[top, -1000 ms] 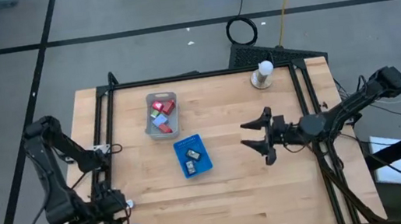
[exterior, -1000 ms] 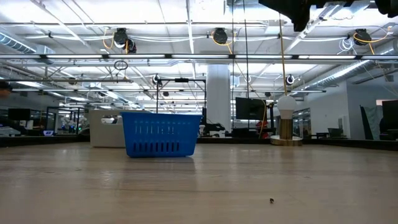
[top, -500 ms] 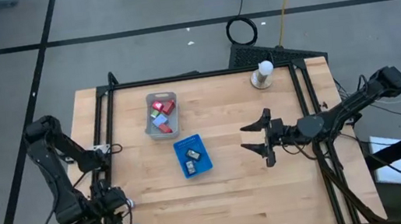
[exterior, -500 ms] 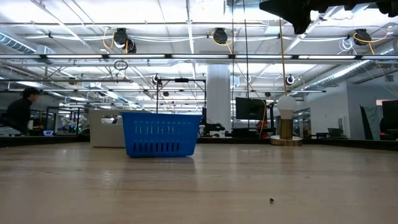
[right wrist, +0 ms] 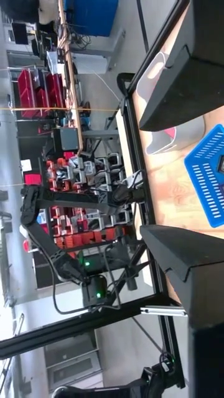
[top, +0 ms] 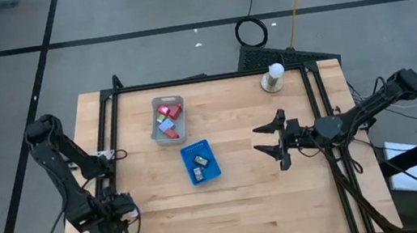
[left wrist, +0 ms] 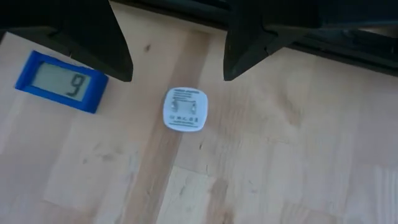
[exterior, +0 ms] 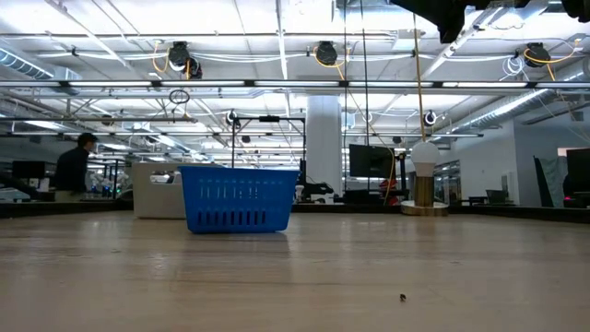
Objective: Pick & Place Office items
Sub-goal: Put the violet charger adapter into the gray bin
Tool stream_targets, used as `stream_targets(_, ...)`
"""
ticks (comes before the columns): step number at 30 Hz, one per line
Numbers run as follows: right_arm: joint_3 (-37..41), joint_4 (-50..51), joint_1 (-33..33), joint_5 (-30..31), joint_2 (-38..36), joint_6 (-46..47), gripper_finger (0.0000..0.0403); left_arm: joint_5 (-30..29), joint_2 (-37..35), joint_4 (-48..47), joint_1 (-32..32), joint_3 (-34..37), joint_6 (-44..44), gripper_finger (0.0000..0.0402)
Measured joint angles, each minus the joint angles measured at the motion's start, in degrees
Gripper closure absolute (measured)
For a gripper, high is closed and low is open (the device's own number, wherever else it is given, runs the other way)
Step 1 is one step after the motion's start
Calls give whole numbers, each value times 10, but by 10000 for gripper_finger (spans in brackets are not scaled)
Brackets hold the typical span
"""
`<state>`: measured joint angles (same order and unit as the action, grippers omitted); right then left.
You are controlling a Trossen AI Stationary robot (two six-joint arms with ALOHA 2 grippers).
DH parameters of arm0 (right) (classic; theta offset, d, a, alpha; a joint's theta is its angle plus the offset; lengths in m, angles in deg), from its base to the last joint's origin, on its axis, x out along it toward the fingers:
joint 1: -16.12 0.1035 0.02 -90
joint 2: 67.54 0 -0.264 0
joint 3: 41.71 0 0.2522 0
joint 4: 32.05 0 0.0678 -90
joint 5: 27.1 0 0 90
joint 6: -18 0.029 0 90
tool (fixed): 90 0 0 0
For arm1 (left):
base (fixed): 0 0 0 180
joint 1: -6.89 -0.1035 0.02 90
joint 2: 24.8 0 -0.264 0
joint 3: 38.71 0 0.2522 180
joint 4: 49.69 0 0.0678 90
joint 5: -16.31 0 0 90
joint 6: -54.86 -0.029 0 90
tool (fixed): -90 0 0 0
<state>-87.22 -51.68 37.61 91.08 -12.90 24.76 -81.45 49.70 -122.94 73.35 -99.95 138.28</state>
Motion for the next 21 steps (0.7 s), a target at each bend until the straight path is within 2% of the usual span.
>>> stream_targets(21,0,3,0,2,0,-4,152,-18,0,29,-1,35,-25,151)
